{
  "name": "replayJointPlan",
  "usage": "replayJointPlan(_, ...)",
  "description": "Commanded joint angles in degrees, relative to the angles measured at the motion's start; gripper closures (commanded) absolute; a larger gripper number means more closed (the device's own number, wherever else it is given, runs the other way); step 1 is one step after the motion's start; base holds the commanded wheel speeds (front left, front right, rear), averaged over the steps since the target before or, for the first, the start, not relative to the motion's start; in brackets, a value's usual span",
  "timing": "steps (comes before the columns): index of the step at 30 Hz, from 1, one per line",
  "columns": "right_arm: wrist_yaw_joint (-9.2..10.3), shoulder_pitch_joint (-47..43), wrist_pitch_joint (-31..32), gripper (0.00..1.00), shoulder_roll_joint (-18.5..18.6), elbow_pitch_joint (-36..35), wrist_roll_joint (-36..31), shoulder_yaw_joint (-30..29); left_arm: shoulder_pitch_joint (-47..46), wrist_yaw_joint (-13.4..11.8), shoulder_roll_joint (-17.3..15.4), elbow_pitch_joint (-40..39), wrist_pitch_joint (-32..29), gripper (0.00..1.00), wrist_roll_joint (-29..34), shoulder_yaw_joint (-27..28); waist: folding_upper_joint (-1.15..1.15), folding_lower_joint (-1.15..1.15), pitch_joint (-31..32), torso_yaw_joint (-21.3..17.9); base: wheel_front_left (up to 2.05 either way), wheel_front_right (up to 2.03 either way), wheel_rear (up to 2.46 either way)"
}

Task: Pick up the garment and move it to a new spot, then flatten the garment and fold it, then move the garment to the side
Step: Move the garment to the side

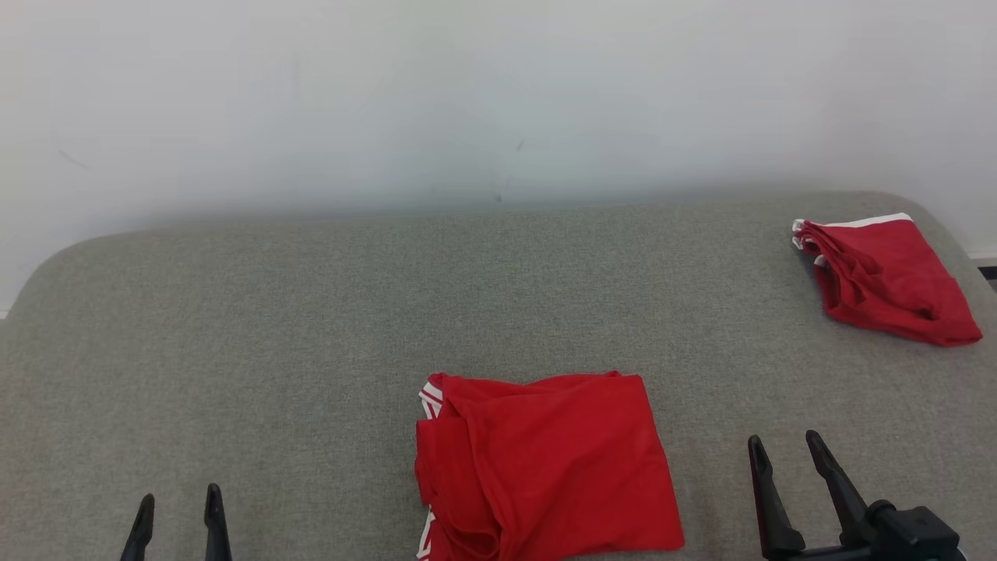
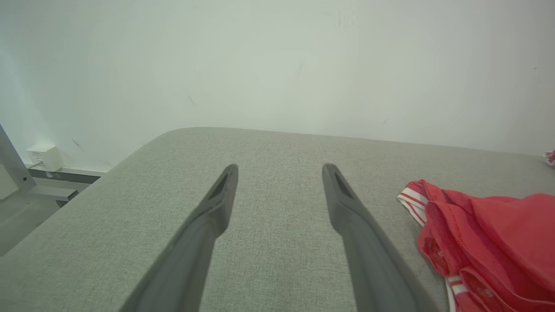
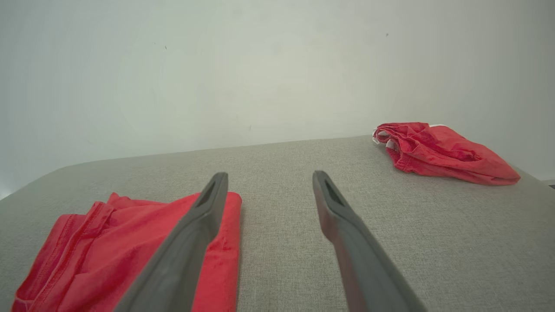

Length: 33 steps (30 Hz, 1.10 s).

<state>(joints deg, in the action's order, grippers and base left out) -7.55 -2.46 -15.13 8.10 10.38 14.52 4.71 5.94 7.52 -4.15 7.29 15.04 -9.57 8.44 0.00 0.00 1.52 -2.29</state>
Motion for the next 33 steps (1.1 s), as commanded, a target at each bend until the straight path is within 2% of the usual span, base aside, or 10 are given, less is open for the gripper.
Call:
replayJointPlan(1, 0.13, -0.2, 0.0, 0.00, 0.1, 0.4, 0.0, -0.1, 0.8, -0.1, -0.1, 0.2, 0.2, 0.00, 0.5, 0.2, 0.00, 0.00, 0.0, 0.3, 0.00, 0.00, 0.00)
replayJointPlan(12, 0.13, 3.2, 0.4, 0.00, 2.1, 4.3, -0.4, 4.0, -0.3, -0.1, 0.3, 0.1, 0.2, 0.00, 0.5, -0.5, 0.00, 0.00, -0.3, 1.2, 0.00, 0.00, 0.00)
replayJointPlan(20, 0.13, 11.4, 1.7, 0.00, 3.3, 14.1, 1.2, 8.6, -1.8, -0.1, 0.3, 0.3, 0.2, 0.00, -0.1, -2.9, 0.00, 0.00, -1.5, 4.2, 0.00, 0.00, 0.00)
replayJointPlan(33, 0.13, 19.8, 2.7, 0.00, 0.5, 33.3, 2.0, 9.1, -4.3, -0.1, -0.7, 1.3, 0.2, 0.00, -1.3, -4.7, 0.00, 0.00, -4.2, 7.7, 0.00, 0.00, 0.00)
